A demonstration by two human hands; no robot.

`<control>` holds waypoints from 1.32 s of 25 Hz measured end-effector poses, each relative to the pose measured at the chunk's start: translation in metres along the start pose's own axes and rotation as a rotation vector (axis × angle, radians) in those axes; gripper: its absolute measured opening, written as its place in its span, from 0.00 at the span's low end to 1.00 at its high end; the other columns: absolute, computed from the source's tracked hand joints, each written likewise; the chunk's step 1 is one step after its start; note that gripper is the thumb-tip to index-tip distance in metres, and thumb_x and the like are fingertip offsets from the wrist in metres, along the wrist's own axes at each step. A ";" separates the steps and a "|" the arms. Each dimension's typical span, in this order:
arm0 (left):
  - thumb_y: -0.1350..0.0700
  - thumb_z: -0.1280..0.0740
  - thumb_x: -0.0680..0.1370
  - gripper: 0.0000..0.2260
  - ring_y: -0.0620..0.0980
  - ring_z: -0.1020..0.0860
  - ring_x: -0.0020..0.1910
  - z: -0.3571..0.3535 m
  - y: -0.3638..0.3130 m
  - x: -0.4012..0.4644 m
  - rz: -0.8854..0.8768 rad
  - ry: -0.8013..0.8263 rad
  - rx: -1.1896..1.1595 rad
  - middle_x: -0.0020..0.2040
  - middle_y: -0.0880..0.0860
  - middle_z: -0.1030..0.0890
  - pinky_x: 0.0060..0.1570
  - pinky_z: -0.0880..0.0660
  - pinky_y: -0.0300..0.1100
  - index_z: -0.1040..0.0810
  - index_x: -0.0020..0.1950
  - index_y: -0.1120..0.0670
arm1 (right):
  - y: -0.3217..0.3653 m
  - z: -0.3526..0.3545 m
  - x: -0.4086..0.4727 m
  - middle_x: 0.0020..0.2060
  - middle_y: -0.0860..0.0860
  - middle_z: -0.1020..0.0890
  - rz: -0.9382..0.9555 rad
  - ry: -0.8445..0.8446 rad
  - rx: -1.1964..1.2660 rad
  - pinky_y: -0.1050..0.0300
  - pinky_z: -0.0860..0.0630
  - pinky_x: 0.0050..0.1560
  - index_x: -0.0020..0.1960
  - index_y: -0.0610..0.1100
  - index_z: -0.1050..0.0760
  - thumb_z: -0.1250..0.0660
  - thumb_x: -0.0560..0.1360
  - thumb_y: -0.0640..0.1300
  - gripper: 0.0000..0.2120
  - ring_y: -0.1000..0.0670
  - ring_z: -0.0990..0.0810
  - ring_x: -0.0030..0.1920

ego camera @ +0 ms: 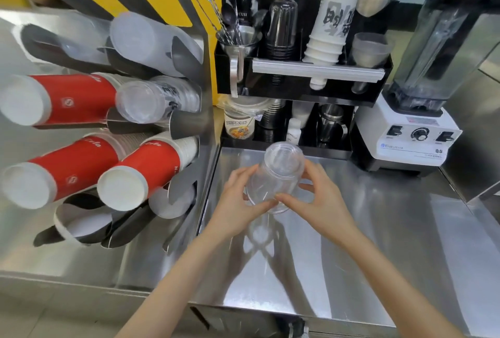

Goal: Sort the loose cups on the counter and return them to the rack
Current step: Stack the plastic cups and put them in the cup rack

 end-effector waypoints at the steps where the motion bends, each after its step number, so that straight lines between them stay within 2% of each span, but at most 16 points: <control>1: 0.51 0.28 0.68 0.29 0.43 0.32 0.63 0.008 -0.007 -0.002 -0.028 -0.010 -0.003 0.64 0.47 0.33 0.53 0.33 0.28 0.33 0.67 0.48 | 0.009 0.001 -0.001 0.52 0.64 0.29 0.020 -0.011 -0.006 0.69 0.32 0.56 0.61 0.64 0.38 0.27 0.66 0.48 0.30 0.61 0.27 0.55; 4: 0.51 0.27 0.68 0.28 0.40 0.32 0.62 0.033 -0.029 -0.010 -0.112 -0.046 -0.015 0.62 0.45 0.33 0.53 0.32 0.26 0.33 0.66 0.47 | 0.039 0.002 -0.003 0.52 0.65 0.31 0.089 -0.037 -0.012 0.78 0.33 0.53 0.62 0.64 0.39 0.27 0.66 0.49 0.31 0.67 0.29 0.55; 7: 0.46 0.27 0.66 0.30 0.41 0.33 0.64 0.055 -0.046 -0.017 -0.188 -0.065 -0.008 0.62 0.45 0.33 0.59 0.32 0.34 0.34 0.65 0.44 | 0.065 0.002 -0.003 0.54 0.64 0.30 0.159 -0.060 -0.006 0.75 0.31 0.56 0.64 0.63 0.39 0.27 0.66 0.50 0.32 0.63 0.28 0.57; 9: 0.43 0.28 0.65 0.30 0.39 0.34 0.63 0.070 -0.055 -0.021 -0.231 -0.091 0.028 0.63 0.45 0.33 0.61 0.33 0.36 0.35 0.64 0.40 | 0.080 -0.001 -0.003 0.54 0.66 0.31 0.203 -0.072 0.008 0.72 0.32 0.57 0.64 0.61 0.38 0.28 0.66 0.51 0.31 0.64 0.29 0.58; 14: 0.50 0.27 0.67 0.30 0.28 0.35 0.57 0.108 -0.066 -0.029 -0.301 -0.157 0.130 0.61 0.45 0.34 0.54 0.34 0.22 0.35 0.66 0.47 | 0.111 -0.015 -0.003 0.57 0.63 0.30 0.269 -0.068 0.116 0.64 0.28 0.60 0.62 0.61 0.36 0.27 0.66 0.47 0.29 0.64 0.29 0.59; 17: 0.46 0.26 0.65 0.30 0.24 0.36 0.57 0.131 -0.068 -0.034 -0.350 -0.196 0.157 0.59 0.45 0.33 0.55 0.36 0.19 0.35 0.63 0.43 | 0.131 -0.025 0.002 0.55 0.65 0.30 0.310 -0.055 0.150 0.70 0.28 0.57 0.63 0.60 0.35 0.27 0.66 0.45 0.30 0.65 0.29 0.58; 19: 0.41 0.28 0.64 0.31 0.27 0.35 0.58 0.148 -0.070 -0.035 -0.348 -0.205 0.147 0.60 0.44 0.33 0.59 0.33 0.26 0.36 0.63 0.41 | 0.145 -0.033 0.008 0.53 0.65 0.31 0.342 -0.043 0.139 0.74 0.28 0.54 0.62 0.61 0.36 0.27 0.66 0.45 0.30 0.67 0.29 0.56; 20: 0.41 0.30 0.63 0.31 0.29 0.35 0.58 0.156 -0.072 -0.034 -0.352 -0.216 0.149 0.60 0.43 0.34 0.61 0.32 0.31 0.37 0.63 0.42 | 0.152 -0.037 0.012 0.53 0.65 0.31 0.354 -0.037 0.131 0.73 0.28 0.54 0.62 0.61 0.37 0.27 0.66 0.46 0.30 0.66 0.29 0.56; 22: 0.44 0.29 0.65 0.32 0.36 0.33 0.60 0.172 -0.074 -0.032 -0.362 -0.254 0.163 0.60 0.43 0.34 0.64 0.32 0.40 0.36 0.66 0.46 | 0.166 -0.044 0.020 0.53 0.62 0.31 0.380 -0.036 0.111 0.66 0.29 0.60 0.65 0.58 0.37 0.28 0.67 0.46 0.31 0.62 0.28 0.57; 24: 0.46 0.27 0.65 0.33 0.43 0.33 0.64 0.186 -0.075 -0.028 -0.361 -0.292 0.192 0.61 0.45 0.34 0.66 0.33 0.45 0.36 0.67 0.50 | 0.178 -0.051 0.028 0.53 0.58 0.30 0.417 -0.048 0.072 0.61 0.30 0.62 0.66 0.56 0.37 0.28 0.67 0.46 0.32 0.61 0.29 0.58; 26: 0.41 0.30 0.63 0.35 0.44 0.33 0.64 0.199 -0.074 -0.023 -0.371 -0.314 0.219 0.62 0.45 0.34 0.65 0.32 0.46 0.35 0.67 0.50 | 0.186 -0.059 0.037 0.54 0.56 0.31 0.431 -0.046 0.071 0.60 0.30 0.61 0.67 0.54 0.38 0.28 0.67 0.46 0.32 0.60 0.29 0.57; 29: 0.38 0.33 0.61 0.32 0.42 0.33 0.62 0.212 -0.068 -0.017 -0.354 -0.300 0.178 0.60 0.44 0.33 0.63 0.33 0.43 0.36 0.63 0.43 | 0.191 -0.069 0.050 0.57 0.54 0.31 0.441 -0.027 0.037 0.59 0.31 0.62 0.68 0.52 0.39 0.28 0.68 0.46 0.33 0.58 0.30 0.58; 31: 0.41 0.30 0.63 0.30 0.42 0.33 0.62 0.217 -0.063 -0.012 -0.345 -0.293 0.158 0.60 0.44 0.33 0.62 0.33 0.41 0.37 0.61 0.42 | 0.193 -0.076 0.057 0.61 0.51 0.30 0.443 -0.016 -0.021 0.63 0.35 0.61 0.69 0.52 0.40 0.29 0.68 0.46 0.33 0.59 0.32 0.58; 33: 0.48 0.27 0.66 0.29 0.43 0.33 0.61 0.219 -0.059 -0.007 -0.339 -0.300 0.151 0.59 0.45 0.33 0.61 0.33 0.41 0.36 0.62 0.46 | 0.194 -0.081 0.064 0.63 0.49 0.30 0.457 -0.003 -0.070 0.68 0.37 0.58 0.70 0.51 0.41 0.29 0.69 0.46 0.33 0.59 0.33 0.58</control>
Point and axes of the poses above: each hand's wrist, its own x-axis towards the middle knuckle, its own z-axis out of the back of the hand, y = z × x, the point moved 3 cm from there along x, towards the middle knuckle
